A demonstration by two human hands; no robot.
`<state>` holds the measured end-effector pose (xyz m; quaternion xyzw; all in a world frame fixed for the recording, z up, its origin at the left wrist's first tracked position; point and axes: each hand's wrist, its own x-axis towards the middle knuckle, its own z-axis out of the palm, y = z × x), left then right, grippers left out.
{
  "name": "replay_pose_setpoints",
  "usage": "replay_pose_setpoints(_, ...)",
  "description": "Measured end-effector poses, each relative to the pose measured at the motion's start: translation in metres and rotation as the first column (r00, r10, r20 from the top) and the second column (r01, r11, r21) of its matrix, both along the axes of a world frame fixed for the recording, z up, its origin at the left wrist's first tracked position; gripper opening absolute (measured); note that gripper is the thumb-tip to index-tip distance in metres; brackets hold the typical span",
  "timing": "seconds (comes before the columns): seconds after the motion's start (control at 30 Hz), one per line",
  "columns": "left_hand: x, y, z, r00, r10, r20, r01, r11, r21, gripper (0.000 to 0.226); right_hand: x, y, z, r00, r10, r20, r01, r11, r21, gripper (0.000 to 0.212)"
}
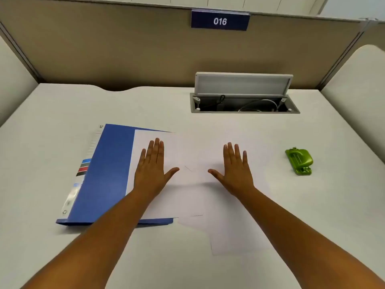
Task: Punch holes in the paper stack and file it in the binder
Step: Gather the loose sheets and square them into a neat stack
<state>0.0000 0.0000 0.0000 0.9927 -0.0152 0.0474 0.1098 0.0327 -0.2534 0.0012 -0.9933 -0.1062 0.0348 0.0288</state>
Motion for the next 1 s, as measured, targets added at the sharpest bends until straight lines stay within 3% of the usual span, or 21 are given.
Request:
replay_pose_setpoints(0.33,-0.02,0.015,-0.04,0.993,-0.008,-0.116,0.008,1.0,0.001,0.109,-0.019,-0.009,-0.035,0.997,-0.039,-0.068,0.038,0.999,-0.028,0.115)
replay_pose_setpoints(0.57,-0.019,0.016,-0.048,0.986,0.004,-0.165,0.006,0.998,0.059,0.118,-0.023,-0.012,-0.044,0.995,-0.015,-0.096,0.019,0.999,0.04,0.11)
replay_pose_setpoints(0.8,-0.027,0.016,-0.058,0.993,0.023,-0.113,-0.025,1.0,-0.016,0.097,-0.023,-0.013,-0.047,0.996,-0.013,-0.09,0.019,0.997,0.07,0.105)
replay_pose_setpoints(1.0,-0.027,0.016,-0.058,0.996,0.02,-0.087,-0.023,0.999,-0.035,0.094,-0.023,-0.013,-0.047,0.996,-0.008,-0.091,0.016,0.997,0.078,0.101)
